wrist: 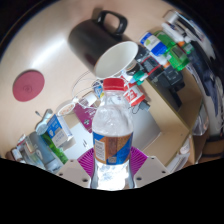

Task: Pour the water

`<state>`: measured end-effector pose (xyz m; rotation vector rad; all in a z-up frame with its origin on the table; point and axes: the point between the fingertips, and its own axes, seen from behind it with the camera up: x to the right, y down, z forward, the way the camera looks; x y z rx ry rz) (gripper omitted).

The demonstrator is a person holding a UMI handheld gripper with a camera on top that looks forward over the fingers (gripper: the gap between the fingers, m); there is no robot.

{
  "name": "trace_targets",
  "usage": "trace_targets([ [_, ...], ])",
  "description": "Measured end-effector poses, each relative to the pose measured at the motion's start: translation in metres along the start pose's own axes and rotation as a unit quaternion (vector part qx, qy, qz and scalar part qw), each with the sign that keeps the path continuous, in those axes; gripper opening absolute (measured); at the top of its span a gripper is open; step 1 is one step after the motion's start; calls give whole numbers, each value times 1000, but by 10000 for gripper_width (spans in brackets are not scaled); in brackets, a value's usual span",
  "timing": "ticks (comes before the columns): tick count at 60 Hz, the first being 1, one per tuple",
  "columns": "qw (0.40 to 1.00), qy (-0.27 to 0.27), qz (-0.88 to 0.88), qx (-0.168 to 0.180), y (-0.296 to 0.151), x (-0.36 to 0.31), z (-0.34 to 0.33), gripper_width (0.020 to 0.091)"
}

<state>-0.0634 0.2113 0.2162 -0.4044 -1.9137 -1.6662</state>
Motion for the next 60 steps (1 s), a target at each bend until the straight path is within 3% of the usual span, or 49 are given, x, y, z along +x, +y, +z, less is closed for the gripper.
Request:
trace_targets([
  [20,1000,9,-10,-2,-3,13,2,431],
  [26,992,-45,109,34,-19,-10,-1,428],
  [30,963,-48,265,27,-14,-12,1,430],
  [33,911,-55,407,22,-8,-11,1,429],
  [34,886,-60,460,19,-7,-14,-1,461],
  [35,857,-66,511,16,-7,-17,-2,427],
  [42,602,-95,793,-1,-15,-47,-15,432],
  [49,393,-92,915,-11,-21,-69,-24,432],
  [54,319,-98,942,-29,-35,-99,-25,441],
  [60,285,-93,954,-9,-53,-111,-32,443],
])
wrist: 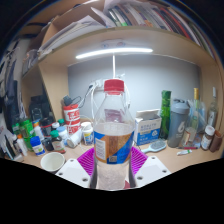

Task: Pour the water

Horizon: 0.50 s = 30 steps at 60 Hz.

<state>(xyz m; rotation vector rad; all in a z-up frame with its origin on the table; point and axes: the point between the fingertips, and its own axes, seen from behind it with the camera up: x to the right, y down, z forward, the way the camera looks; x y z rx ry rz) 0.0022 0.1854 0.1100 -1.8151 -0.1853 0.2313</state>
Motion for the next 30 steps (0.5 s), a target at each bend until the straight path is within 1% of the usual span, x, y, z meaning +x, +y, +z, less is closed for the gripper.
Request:
trace_targets([
  [6,999,2,-31,27,7,2,-7,452],
  [8,999,-4,-36,27,15,-1,-7,465],
  [9,999,-7,-36,21,22,-1,-6,469],
  [10,999,-9,-35,24,20,-1,-9,473],
  [11,998,-10,-35,43,15,-2,-9,477],
  [13,998,-8,-37,45,20,0,-10,481],
  [14,998,-11,-37,53,18,0,-11,486],
  [24,997,-25,-30,64,17,-1,-14,498],
  [30,997,-32,-35,62,17,-3,-12,549],
])
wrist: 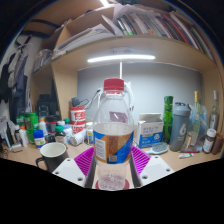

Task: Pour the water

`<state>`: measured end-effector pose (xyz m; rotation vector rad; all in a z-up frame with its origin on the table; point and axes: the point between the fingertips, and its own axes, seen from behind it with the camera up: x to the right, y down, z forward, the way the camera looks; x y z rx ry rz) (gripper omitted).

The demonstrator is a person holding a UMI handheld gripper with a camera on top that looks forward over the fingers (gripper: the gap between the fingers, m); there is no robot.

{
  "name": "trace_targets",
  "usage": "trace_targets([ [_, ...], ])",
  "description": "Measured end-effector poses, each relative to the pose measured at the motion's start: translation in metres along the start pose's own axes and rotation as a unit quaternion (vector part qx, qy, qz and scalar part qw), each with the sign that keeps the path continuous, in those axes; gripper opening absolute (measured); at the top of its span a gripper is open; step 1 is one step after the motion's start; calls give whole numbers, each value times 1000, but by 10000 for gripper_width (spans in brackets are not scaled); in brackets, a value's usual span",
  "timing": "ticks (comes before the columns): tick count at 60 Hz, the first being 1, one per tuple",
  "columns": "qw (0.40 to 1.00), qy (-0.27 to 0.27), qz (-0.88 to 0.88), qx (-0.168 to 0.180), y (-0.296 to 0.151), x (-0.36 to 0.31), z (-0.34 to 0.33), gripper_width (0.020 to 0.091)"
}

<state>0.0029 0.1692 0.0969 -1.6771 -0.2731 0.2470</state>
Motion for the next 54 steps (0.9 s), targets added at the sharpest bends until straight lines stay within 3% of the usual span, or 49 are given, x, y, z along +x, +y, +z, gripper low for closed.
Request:
trace_targets([
  [4,1000,-10,1,-26,10,-3,1,603],
  [8,994,-31,19,-99,42,-9,0,756],
  [11,991,-41,36,-122,52,-10,-4,859],
  [30,988,-15,9,-153,25,2,-89,842],
  [54,987,-17,59,-149,-117,-54,-311,838],
])
